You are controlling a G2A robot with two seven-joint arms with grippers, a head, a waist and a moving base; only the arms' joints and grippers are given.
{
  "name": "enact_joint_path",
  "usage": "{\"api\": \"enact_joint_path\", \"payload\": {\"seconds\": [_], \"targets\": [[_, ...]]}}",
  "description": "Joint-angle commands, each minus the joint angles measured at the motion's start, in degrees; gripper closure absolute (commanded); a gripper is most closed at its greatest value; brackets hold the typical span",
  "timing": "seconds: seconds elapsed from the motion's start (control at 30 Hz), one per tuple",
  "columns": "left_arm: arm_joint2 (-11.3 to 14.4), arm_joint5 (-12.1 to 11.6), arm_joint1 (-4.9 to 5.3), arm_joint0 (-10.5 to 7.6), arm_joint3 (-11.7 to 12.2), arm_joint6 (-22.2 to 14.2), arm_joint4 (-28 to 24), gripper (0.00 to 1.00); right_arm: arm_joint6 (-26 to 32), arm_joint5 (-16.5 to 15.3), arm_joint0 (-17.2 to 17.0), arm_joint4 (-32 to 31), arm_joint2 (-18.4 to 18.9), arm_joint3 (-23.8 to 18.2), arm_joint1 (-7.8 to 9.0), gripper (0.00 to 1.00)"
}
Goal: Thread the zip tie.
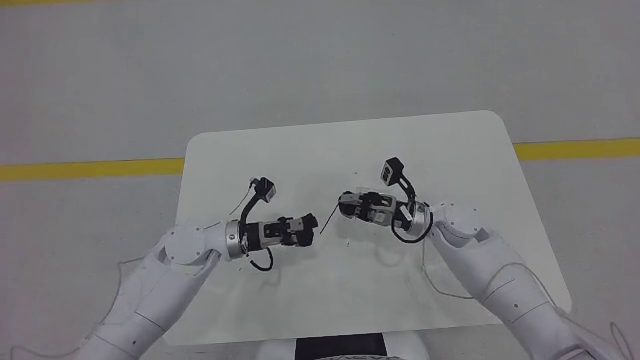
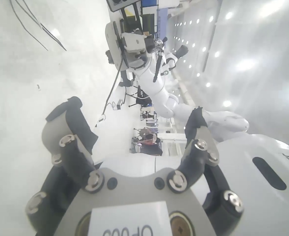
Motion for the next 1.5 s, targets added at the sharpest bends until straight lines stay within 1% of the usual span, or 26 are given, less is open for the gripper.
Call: {"api": "enact_joint_path", "payload": {"seconds": [0.0, 0.03, 0.13, 0.17, 0.23, 0.27, 0.33, 0.57, 0.6, 0.63, 0.7, 0.73, 0.8, 0.93, 1.13, 1.2, 1.3, 1.47], "targets": [[0.4, 0.0, -0.53, 0.97, 0.0, 2.1, -0.7, 0.00, -2.8, -0.6, -1.0, 1.4, -0.1, -0.4, -0.27, 1.00], [0.2, 0.0, -0.90, 1.40, 0.0, 2.7, -3.4, 0.00, -3.9, -0.8, -1.3, 1.4, -0.2, -0.4, -0.36, 1.00], [-0.3, 0.0, -2.04, 2.31, 1.1, 2.2, -5.7, 0.00, -7.5, -1.1, -2.8, 3.0, -0.6, -0.7, -0.79, 1.00], [-0.7, 0.0, -2.62, 2.71, 1.9, 2.8, -6.7, 0.00, -9.0, -1.0, -3.2, 3.2, -0.7, -0.5, -0.95, 1.00], [-1.3, 0.0, -3.50, 3.01, 2.6, 2.6, -6.6, 0.00, -11.7, -0.4, -3.7, 3.3, -1.0, -0.2, -1.17, 1.00], [-1.7, 0.0, -3.97, 3.31, 3.1, 3.2, -6.9, 0.00, -12.7, -0.3, -3.9, 3.0, -1.1, -0.2, -1.25, 1.00], [-2.9, 0.0, -5.07, 3.63, 3.0, 2.9, -6.6, 0.00, -14.2, -0.4, -4.4, 2.9, -0.9, -0.3, -1.36, 1.00], [-2.9, 0.0, -5.07, 3.63, 3.0, 2.9, -6.6, 0.00, -14.2, -0.4, -4.4, 2.9, -0.9, -0.3, -1.36, 1.00], [-2.6, 0.0, -5.29, 3.63, 2.0, 3.2, -8.0, 0.00, -14.4, -0.4, -4.4, 2.8, -0.9, -0.4, -1.37, 1.00], [-2.4, 0.0, -5.37, 3.63, 2.5, 3.3, -7.8, 0.00, -15.6, -0.7, -4.7, 3.1, -0.8, -0.8, -1.45, 1.00], [-2.5, 0.0, -5.46, 2.94, 2.5, 3.4, -4.3, 0.00, -17.0, -0.7, -5.3, 3.8, -0.7, -1.5, -1.62, 1.00], [-2.8, 0.0, -5.67, 3.15, 2.5, 4.4, -4.4, 0.00, -18.1, -0.7, -5.6, 4.1, -0.5, -1.8, -1.69, 1.00], [-3.1, 0.0, -5.98, 3.34, 2.3, 4.6, -3.7, 0.00, -19.0, -0.9, -6.2, 4.8, -0.4, -2.5, -1.84, 1.00], [-3.6, 0.0, -6.73, 3.80, 3.0, 5.1, -2.2, 0.00, -20.5, -1.4, -7.5, 5.9, -0.1, -3.6, -2.08, 1.00], [-4.6, 0.0, -8.45, 3.99, 3.4, 7.1, -1.7, 0.00, -21.7, -0.1, -9.0, 6.3, -0.8, -4.7, -2.48, 1.00], [-4.7, 0.0, -9.22, 3.95, 3.1, 7.2, -1.2, 0.00, -22.3, 0.2, -9.3, 6.3, -1.3, -4.8, -2.69, 1.00], [-4.7, 0.0, -9.22, 3.95, 3.1, 7.2, -1.2, 0.00, -22.8, -0.6, -9.4, 6.0, -1.2, -5.1, -2.82, 1.00], [-4.7, 0.0, -9.22, 3.95, 3.1, 7.2, -1.2, 0.00, -22.8, -0.6, -9.4, 6.0, -1.2, -5.1, -2.82, 1.00]]}}
